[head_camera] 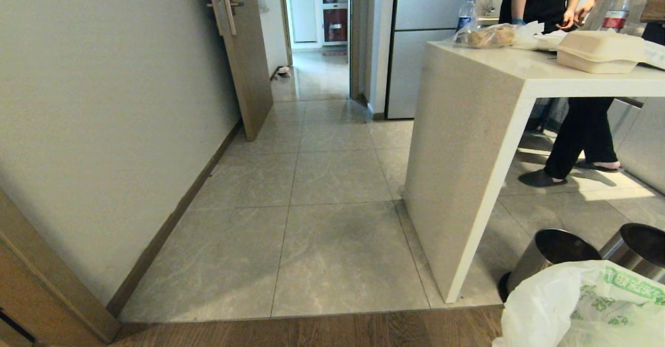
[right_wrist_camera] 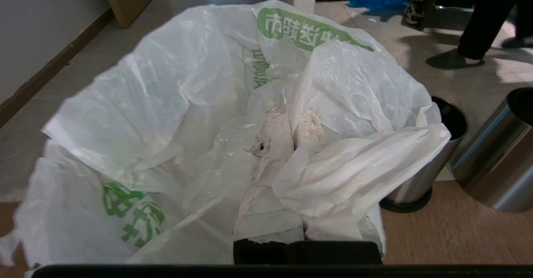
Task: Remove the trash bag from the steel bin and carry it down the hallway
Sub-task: Put the trash bag at the door
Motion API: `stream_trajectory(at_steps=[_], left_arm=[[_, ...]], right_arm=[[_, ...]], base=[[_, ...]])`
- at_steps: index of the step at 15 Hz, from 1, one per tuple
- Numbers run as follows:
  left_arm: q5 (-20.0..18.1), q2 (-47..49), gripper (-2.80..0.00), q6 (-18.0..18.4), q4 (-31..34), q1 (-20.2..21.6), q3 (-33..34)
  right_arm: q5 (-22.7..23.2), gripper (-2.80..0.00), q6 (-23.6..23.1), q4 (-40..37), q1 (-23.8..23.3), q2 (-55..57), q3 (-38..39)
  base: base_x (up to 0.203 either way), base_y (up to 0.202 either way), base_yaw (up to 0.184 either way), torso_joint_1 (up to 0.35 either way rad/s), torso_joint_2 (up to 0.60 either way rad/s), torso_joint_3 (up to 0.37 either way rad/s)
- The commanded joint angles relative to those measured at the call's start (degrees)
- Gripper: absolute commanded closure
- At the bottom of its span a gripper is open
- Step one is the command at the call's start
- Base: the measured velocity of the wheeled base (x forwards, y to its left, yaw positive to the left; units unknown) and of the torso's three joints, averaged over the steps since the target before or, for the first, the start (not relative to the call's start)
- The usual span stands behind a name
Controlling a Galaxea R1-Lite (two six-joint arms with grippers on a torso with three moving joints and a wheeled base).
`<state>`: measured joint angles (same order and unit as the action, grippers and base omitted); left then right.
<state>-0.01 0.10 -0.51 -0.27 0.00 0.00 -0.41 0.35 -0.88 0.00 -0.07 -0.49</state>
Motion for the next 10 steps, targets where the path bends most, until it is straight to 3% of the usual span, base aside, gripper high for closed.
stream_trajectory(at_steps=[1, 10], left_arm=[[0.01, -0.01, 0.00, -0.02, 0.00, 0.00, 0.00], [0.01, -0.01, 0.00, 0.07, -0.08, 0.00, 0.00]], right_arm=[[-0.02, 0.00, 0.00, 0.00, 0.00, -0.01, 0.05], [-0.02, 0.00, 0.25, 0.00, 0.00, 0.07, 0.04]], base=[[0.000, 0.000, 0.000, 0.000, 0.00, 0.000], [0.000, 0.000, 0.000, 0.000, 0.00, 0.000]])
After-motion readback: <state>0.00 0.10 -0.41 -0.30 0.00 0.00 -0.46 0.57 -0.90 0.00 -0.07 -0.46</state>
